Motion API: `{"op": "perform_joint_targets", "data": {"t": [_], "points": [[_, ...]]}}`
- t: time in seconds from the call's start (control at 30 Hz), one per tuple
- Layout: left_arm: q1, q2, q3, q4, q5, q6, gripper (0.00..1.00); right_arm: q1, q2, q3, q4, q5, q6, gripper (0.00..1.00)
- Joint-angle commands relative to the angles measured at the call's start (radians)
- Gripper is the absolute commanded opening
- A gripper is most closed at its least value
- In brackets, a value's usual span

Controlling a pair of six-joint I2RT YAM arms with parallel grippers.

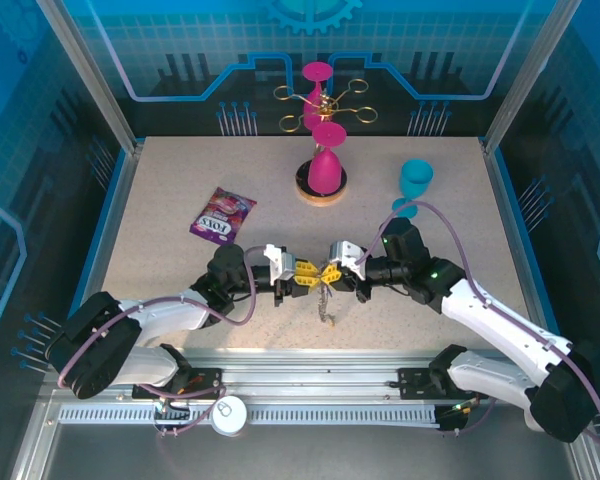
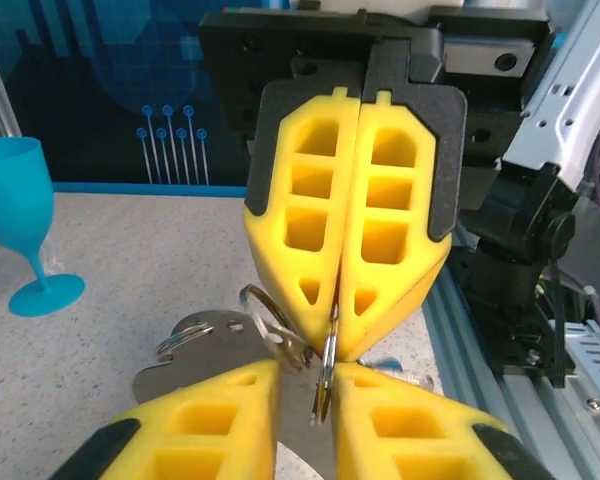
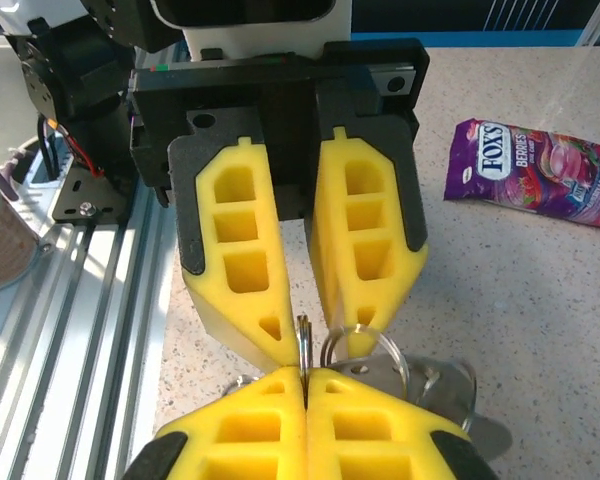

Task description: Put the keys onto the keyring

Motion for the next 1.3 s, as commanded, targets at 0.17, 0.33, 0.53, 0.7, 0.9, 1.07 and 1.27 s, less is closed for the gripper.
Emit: {"op": "perform_joint_targets", "data": {"t": [0.17, 0.33, 0.53, 0.7, 0.9, 1.07, 1.27], "points": [[-0.005, -0.092, 0.076, -0.299, -0.038, 0.108, 0.14, 0.058, 0.084, 0.177, -0.273, 0.143, -0.129, 0.00], [-0.005, -0.093, 0.107, -0.384, -0.025, 0.141, 0.08, 0.102, 0.136, 0.241, -0.341, 0.189, -0.167, 0.00], [-0.011, -0.090, 0.126, -0.422, -0.013, 0.172, 0.00, 0.135, 0.190, 0.312, -0.395, 0.227, -0.177, 0.00], [-0.012, -0.102, 0.034, -0.194, -0.037, 0.112, 0.00, 0.014, 0.049, 0.164, -0.160, 0.068, 0.026, 0.32], [-0.011, -0.065, -0.010, -0.011, -0.038, 0.038, 0.00, -0.018, -0.012, 0.050, -0.086, 0.000, 0.098, 0.33], [-0.012, -0.047, -0.014, 0.041, -0.039, 0.016, 0.00, -0.018, 0.004, 0.026, -0.095, -0.006, 0.116, 0.31], [-0.012, -0.053, -0.012, 0.053, -0.059, -0.001, 0.00, -0.011, 0.026, 0.026, -0.095, 0.001, 0.136, 0.37]]}}
